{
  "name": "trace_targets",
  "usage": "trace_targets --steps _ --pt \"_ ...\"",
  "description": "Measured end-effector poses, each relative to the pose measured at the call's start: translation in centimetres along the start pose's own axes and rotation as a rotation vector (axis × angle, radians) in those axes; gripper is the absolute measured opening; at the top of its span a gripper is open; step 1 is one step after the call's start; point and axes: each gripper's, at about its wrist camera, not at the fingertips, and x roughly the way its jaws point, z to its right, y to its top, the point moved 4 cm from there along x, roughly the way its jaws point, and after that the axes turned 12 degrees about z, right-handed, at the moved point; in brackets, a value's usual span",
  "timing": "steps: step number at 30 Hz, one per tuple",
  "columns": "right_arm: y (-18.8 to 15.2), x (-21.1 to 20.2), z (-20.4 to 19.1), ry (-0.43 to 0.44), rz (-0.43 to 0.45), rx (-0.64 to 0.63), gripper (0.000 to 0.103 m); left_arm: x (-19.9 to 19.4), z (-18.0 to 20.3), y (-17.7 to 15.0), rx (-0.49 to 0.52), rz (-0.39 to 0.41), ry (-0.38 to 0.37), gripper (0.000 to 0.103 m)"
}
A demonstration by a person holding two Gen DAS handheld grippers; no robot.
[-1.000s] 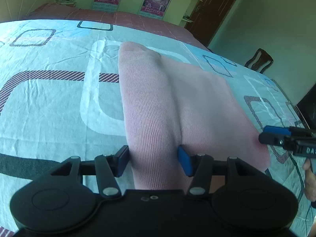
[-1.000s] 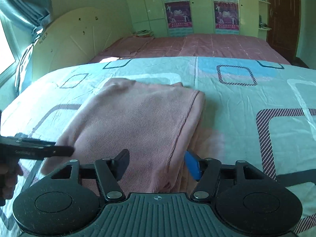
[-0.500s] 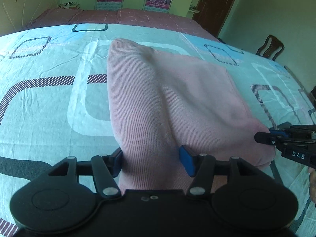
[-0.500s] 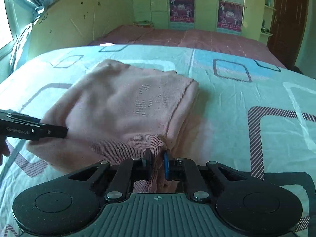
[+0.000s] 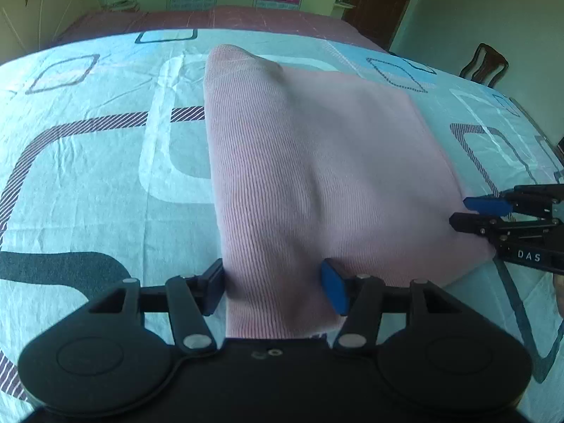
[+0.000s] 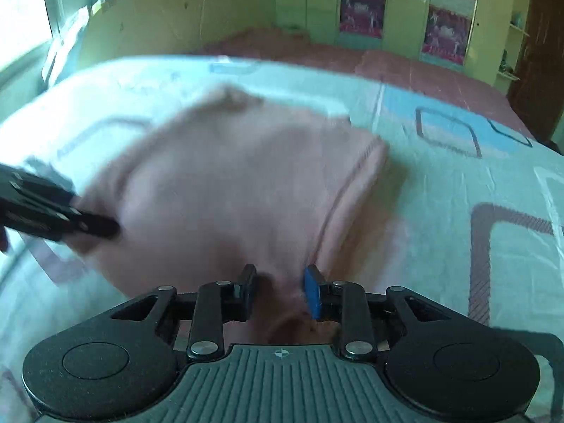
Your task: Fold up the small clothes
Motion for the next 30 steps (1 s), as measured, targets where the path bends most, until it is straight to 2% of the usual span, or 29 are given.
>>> trace_targets --steps 1,3,4,5,6,7,10,12,14,16,18,21,24,28,30 --pt "-0.3 -0.5 0.7 0.008 -0.009 0.045 0.031 -0.6 0.0 -0.2 0.003 0.003 0.008 0.057" --pt "-0.1 -2.2 2.2 0.013 0.033 0.138 0.031 -2.5 -0.1 0.0 0.007 0.073 0.039 0.074" --pt "0.1 -3.2 3.1 0.028 0.081 0.201 0.035 -3.2 -0.3 0.3 0.007 0.121 0.049 0.094" --pt "0.4 -3.9 4.1 0.045 0.112 0.271 0.043 -3.9 -0.6 0.9 -0.003 0.182 0.057 0.1" --pt "0.7 -3.9 5.3 0.072 0.129 0.348 0.068 -4.0 -1.1 1.7 -0.024 0.203 0.051 0.1" --pt "0.8 -3.5 6.3 0.1 0.134 0.413 0.075 -3.6 -1.5 2.5 -0.049 0.199 0.044 0.099" --pt "1.1 -1.0 9.3 0.205 0.117 0.635 0.075 -1.6 -2.9 4.7 -0.137 0.183 -0.018 0.092" --pt "1.0 1.2 10.7 0.248 0.078 0.721 0.075 0.4 -4.2 5.3 -0.235 0.105 -0.079 0.085" --pt "0.9 3.0 11.9 0.271 0.035 0.778 0.075 1.9 -5.1 5.2 -0.283 0.058 -0.122 0.079" --pt "0.5 4.4 12.5 0.32 -0.009 0.823 0.075 3.0 -5.8 4.7 -0.32 0.028 -0.131 0.079" --pt "0.8 5.0 12.7 0.352 -0.001 0.837 0.074 4.1 -6.5 4.3 -0.391 0.018 -0.174 0.079" --pt "1.6 6.3 12.4 0.397 -0.012 0.849 0.074 5.3 -6.8 4.9 -0.441 0.013 -0.206 0.077" --pt "2.4 7.1 11.5 0.399 -0.023 0.808 0.074 6.7 -5.7 5.9 -0.398 -0.019 -0.207 0.074" --pt "2.9 7.6 10.3 0.319 -0.045 0.689 0.035 7.5 -2.4 7.0 -0.203 -0.048 -0.104 0.058" --pt "2.9 7.3 10.0 0.283 -0.048 0.65 0.027 7.4 -1.0 7.3 -0.117 -0.041 -0.06 0.052"
